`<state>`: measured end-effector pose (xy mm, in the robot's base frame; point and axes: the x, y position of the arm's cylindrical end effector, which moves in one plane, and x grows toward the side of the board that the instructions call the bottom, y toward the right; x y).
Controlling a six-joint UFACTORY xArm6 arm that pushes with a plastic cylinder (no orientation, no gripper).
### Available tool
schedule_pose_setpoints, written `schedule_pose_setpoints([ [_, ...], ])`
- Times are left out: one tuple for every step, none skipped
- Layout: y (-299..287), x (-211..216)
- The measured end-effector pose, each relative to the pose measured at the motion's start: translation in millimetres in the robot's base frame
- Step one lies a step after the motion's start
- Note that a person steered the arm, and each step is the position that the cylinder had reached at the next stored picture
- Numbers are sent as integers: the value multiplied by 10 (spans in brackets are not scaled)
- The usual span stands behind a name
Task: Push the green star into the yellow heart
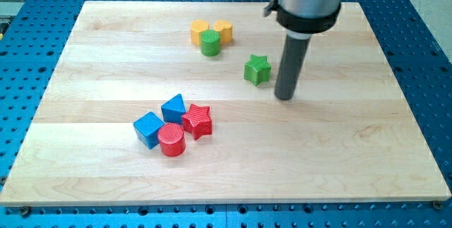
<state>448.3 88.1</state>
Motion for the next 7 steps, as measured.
schedule_pose_setpoints([
  [-239,-213],
  [-259,-385],
  [-275,-411],
  [-275,-582],
  [-274,-788],
  [-274,-980],
  [-458,-1199],
])
